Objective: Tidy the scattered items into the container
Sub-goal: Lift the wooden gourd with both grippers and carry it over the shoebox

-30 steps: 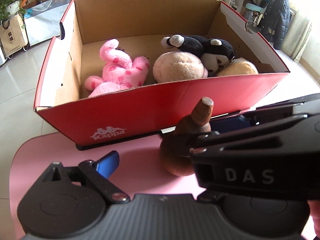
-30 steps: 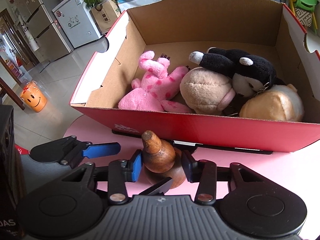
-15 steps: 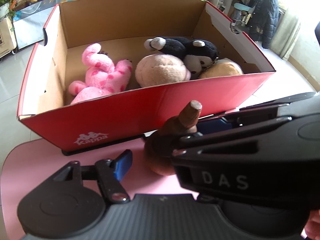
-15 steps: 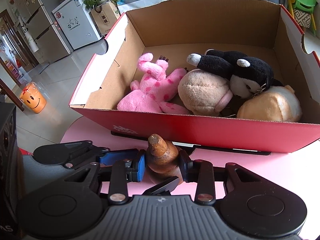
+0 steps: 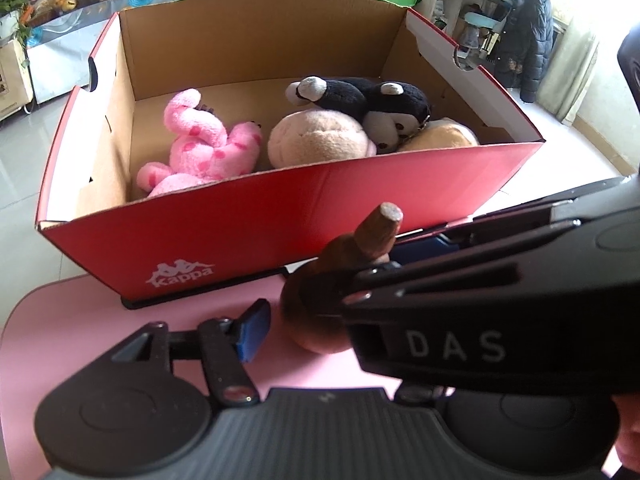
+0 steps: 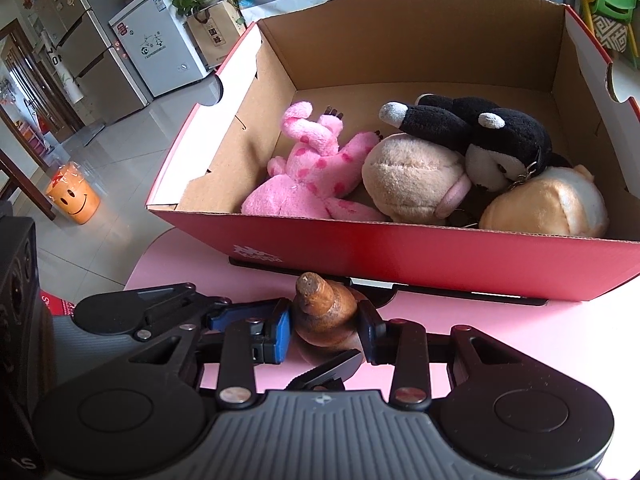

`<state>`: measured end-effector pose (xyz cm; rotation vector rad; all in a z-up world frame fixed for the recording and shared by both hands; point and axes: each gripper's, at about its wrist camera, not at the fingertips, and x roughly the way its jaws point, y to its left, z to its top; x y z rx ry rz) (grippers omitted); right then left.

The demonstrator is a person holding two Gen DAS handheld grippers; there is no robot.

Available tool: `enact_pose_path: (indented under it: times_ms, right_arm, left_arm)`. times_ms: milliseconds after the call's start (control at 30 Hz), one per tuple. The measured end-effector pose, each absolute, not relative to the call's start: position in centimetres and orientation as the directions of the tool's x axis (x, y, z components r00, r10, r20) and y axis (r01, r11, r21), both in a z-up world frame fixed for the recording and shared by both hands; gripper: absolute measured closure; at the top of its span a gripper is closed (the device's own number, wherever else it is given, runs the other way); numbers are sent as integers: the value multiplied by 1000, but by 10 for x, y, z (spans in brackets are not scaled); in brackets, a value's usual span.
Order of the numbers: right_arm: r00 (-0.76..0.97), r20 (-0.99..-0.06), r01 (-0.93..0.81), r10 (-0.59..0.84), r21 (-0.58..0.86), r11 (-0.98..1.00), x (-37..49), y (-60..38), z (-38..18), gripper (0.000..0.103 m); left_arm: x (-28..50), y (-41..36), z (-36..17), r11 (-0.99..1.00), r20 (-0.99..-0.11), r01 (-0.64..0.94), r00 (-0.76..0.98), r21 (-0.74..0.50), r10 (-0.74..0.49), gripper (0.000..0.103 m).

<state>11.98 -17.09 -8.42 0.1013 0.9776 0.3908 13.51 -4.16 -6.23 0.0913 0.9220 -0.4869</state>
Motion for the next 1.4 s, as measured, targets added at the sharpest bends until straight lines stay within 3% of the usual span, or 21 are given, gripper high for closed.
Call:
enact_pose_path:
  times_ms: [467,1400]
  right_arm:
    - [502,-777,-291,379,261,921,117,-170,-80,67]
    - [585,-653,-410,482,275,870,97,-168,0,67]
  left_arm:
    - [133,-46,-62,894,-775,433,524,-116,-354,45]
    - [110,-41,29,927,-705,376,657,0,-267,45]
